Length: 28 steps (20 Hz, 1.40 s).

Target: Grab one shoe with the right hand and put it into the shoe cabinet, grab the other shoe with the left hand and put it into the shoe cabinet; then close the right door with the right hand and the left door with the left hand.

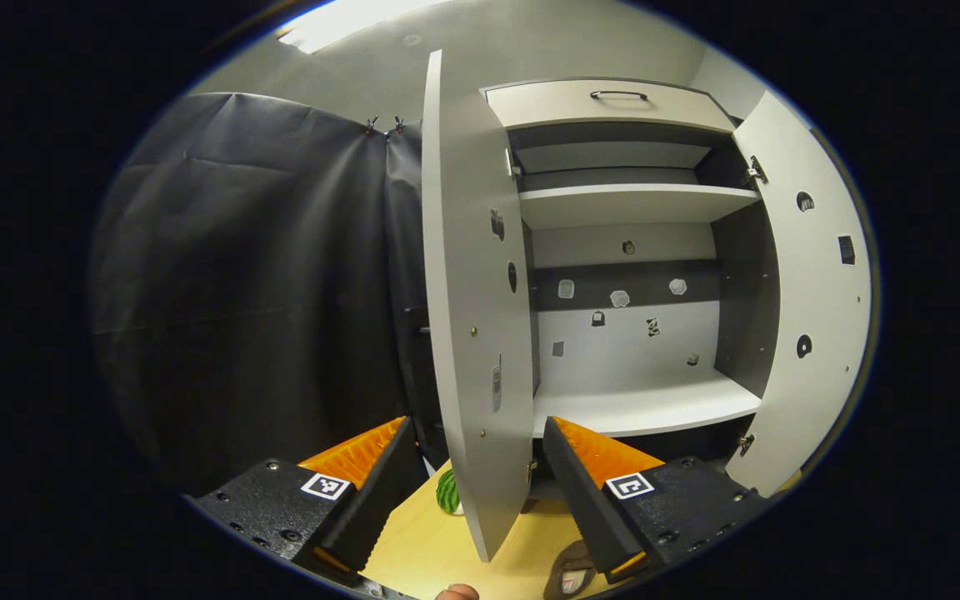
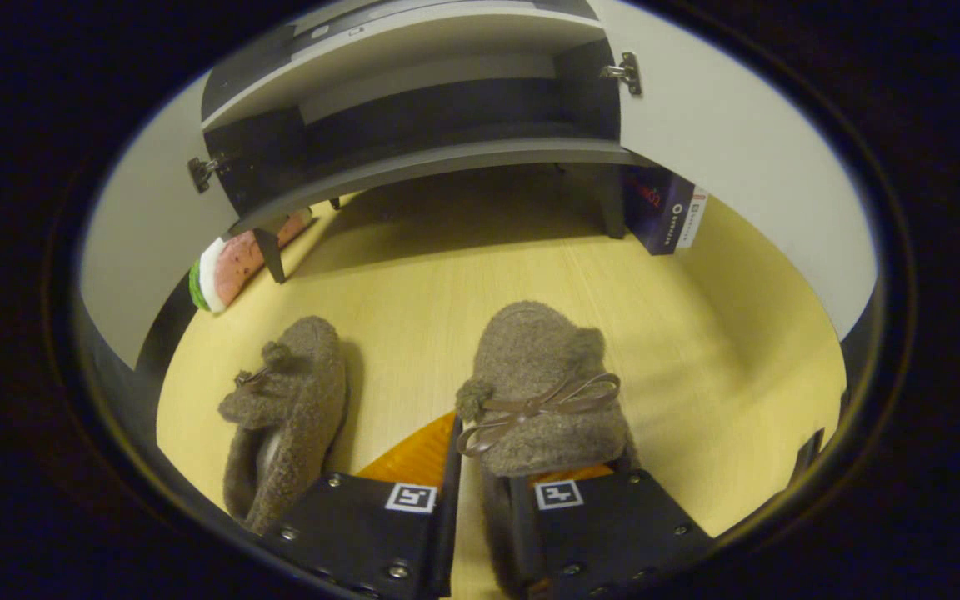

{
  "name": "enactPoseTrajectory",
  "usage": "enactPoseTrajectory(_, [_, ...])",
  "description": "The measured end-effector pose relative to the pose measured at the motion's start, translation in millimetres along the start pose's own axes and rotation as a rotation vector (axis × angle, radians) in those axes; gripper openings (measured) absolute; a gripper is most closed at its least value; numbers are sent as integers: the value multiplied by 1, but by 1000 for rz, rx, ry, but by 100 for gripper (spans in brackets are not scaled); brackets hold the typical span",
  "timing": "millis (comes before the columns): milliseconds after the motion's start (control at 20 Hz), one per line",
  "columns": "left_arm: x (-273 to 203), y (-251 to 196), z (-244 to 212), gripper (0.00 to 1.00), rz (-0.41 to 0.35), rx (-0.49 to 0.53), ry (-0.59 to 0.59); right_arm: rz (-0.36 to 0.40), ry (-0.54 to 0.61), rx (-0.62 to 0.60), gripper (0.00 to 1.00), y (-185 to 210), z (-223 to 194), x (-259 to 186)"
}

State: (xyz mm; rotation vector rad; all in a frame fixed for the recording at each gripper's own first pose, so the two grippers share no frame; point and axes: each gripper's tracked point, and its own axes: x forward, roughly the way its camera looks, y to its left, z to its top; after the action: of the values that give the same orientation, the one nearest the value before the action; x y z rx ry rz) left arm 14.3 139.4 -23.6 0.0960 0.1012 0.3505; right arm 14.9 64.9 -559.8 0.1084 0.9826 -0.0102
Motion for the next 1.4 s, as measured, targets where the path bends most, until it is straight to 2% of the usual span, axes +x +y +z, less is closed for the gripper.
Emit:
enactPoseTrajectory(50, [2,1,-1,96,0,-2,1,5,5,5,29,0,0,-3])
enactPoseTrajectory(100, [3,1,-2,96,-1,-4,2,-27,-8,6,29,-8,5,-5])
enactPoseTrajectory(150, [3,1,-4,96,-5,-3,5,-34,-3,20,0,-8,4,-1])
enactPoseTrajectory(350, [6,-4,-8,96,-25,-2,14,-38,-19,52,2,-10,15,-7])
enactPoseTrajectory(600, [10,-7,-10,96,-42,-8,13,-20,-130,55,2,0,70,-44])
enactPoseTrajectory(850, [11,-5,-12,96,-45,-22,11,39,-299,52,2,27,169,-109])
enactPoseTrajectory(1100, [7,-1,-17,96,-40,-53,18,108,-468,-26,2,64,288,-163])
enactPoseTrajectory(1300, [-2,11,-23,94,-17,-67,26,118,-560,-72,2,79,382,-166])
enactPoseTrajectory(1400, [-6,20,-27,96,6,-70,35,121,-585,-82,2,84,422,-160])
